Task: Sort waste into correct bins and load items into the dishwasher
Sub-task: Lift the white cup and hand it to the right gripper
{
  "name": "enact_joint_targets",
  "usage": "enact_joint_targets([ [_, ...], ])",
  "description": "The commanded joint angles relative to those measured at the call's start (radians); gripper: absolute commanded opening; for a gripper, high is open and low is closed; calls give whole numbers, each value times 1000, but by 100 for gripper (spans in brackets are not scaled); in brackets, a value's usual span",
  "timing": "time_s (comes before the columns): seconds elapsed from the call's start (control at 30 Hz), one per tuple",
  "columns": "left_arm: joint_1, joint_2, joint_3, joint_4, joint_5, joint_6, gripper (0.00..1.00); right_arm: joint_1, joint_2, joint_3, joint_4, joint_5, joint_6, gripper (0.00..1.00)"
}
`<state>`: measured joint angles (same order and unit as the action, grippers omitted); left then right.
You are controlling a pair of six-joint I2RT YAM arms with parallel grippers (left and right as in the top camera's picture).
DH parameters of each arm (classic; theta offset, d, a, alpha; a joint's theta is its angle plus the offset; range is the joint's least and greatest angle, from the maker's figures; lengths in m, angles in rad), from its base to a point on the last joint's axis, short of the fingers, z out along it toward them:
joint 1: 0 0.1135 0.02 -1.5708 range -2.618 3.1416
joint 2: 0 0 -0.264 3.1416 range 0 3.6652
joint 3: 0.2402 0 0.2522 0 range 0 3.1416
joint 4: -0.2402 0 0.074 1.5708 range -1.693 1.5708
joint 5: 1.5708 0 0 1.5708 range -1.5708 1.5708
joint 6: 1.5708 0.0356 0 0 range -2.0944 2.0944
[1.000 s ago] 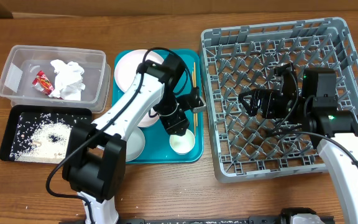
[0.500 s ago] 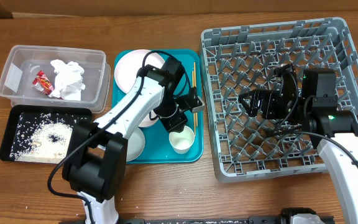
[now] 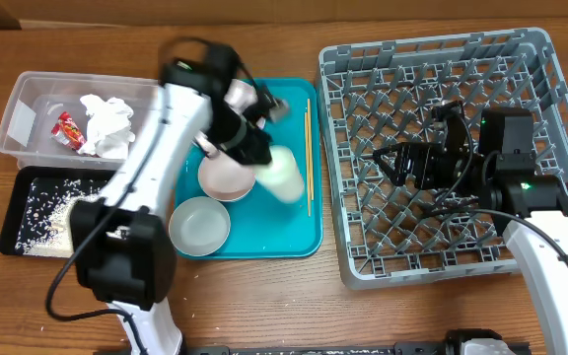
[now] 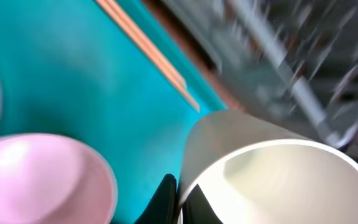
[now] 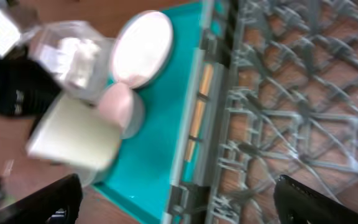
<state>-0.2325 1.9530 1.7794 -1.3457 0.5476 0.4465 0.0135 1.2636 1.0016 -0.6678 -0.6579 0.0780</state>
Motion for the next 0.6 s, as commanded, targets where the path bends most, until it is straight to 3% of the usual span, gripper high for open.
enact_joint_targets([
  [0.0,97,-14,151,-48,254,-15,4,-2,-2,23,49,-211,4,100],
  [0.1,129,-14,198,-75,340,-14,4,-2,-2,23,108,-324,9,100],
  [0.37,113,-14,206,-90,628,2,4,88,5,23,281,-335,173,100],
  [0.57,111,-14,206,-92,750,2,4,144,23,19,479,-441,266,95],
])
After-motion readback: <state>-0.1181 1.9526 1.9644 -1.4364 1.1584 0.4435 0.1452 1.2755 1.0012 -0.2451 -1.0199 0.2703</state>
